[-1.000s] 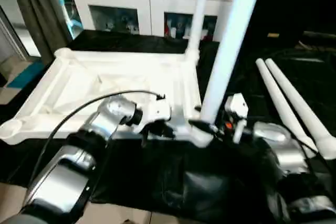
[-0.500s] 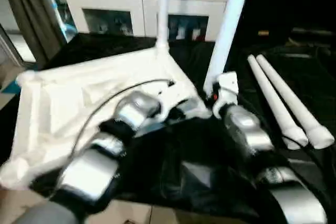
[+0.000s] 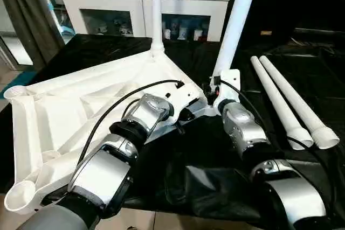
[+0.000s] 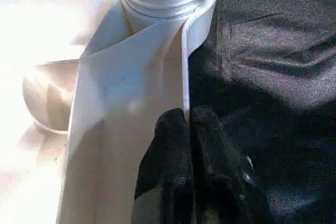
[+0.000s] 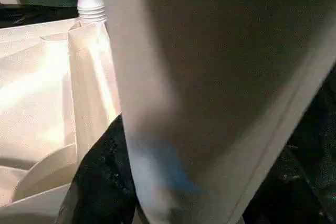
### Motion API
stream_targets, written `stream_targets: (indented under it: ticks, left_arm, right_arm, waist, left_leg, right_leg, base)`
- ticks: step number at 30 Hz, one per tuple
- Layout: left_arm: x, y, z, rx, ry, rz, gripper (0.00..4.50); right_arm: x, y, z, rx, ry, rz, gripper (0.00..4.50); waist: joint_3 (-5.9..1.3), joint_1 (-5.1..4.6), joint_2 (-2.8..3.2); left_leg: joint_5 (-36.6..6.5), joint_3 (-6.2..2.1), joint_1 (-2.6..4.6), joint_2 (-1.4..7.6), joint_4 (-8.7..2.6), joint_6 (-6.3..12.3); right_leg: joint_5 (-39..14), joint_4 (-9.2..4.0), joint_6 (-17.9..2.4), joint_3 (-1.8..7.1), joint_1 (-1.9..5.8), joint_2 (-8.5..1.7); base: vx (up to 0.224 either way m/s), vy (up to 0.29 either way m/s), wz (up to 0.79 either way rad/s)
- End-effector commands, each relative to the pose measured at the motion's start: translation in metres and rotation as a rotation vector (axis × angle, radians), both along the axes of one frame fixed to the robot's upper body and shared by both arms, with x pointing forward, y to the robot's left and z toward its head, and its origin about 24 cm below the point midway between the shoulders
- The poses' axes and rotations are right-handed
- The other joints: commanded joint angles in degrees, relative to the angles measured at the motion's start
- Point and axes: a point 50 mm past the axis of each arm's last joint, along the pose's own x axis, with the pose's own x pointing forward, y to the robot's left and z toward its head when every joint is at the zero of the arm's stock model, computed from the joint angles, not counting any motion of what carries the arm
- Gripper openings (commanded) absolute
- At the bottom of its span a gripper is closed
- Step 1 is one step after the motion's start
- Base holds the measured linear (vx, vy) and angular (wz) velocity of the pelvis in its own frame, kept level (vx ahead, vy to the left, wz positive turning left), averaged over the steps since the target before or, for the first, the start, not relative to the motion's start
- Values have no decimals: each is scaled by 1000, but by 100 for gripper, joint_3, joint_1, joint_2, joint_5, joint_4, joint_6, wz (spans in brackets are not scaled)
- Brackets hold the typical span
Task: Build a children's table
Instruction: Rotate leg to tighten
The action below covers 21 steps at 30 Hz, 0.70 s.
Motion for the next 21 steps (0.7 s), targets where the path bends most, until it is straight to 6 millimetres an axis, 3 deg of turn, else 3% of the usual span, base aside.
stream_targets:
  ticks: [1,3,4,12,13,15,17,21]
  left_arm:
    - [10,-7,24,-14,-102,-3,0]
    - [10,-6,24,-17,-102,-14,0]
    - [9,-6,24,-18,-103,-19,0]
    - [6,-5,26,-37,-144,-127,0]
    - [6,-5,26,-39,-143,-127,0]
    - [5,-4,27,-53,-147,-141,0]
    - [3,-1,30,-89,-180,-202,0]
    - [-3,3,34,-127,-208,-319,0]
  right_arm:
    - [-28,8,-54,-24,249,32,194]
    - [-27,9,-52,7,233,56,194]
    - [-27,9,-51,31,224,54,229]
    - [-15,10,-25,118,77,133,306]
    - [-15,10,-24,121,71,139,311]
    - [-13,7,-19,133,37,169,314]
    - [-13,-1,-10,135,-25,243,348]
    - [-17,-12,-4,82,-69,363,367]
  waist:
    - [-236,-39,6]
    - [-243,-48,14]
    - [-253,-44,10]
    - [-268,-19,-6]
    - [-283,-12,-12]
    - [-291,10,-10]
    - [-302,32,-21]
    - [-385,105,-15]
  left_leg:
    - [-3557,-275,240,280,-535,-137]
    - [-3585,-284,233,283,-548,-133]
    - [-3548,-279,230,291,-559,-123]
    - [-3216,-242,161,307,-576,-24]
    - [-3024,-235,124,311,-572,32]
    - [-2786,-208,120,318,-564,110]
    - [-2554,-187,107,326,-555,191]
    - [-1691,-125,104,350,-483,493]
  right_leg:
    - [-3199,-605,-777,132,1,-358]
    - [-3178,-607,-755,123,18,-362]
    - [-3076,-607,-766,130,28,-364]
    - [-2494,-544,-1045,184,74,-386]
    - [-2350,-519,-1103,196,114,-403]
    - [-2151,-504,-1174,207,119,-399]
    - [-1889,-485,-1259,216,146,-400]
    - [-707,-332,-1631,231,191,-378]
  base:
    - [0,0,0]
    - [0,0,0]
    - [0,0,0]
    - [0,0,0]
    - [0,0,0]
    - [0,0,0]
    - [0,0,0]
    - [44,-5,5]
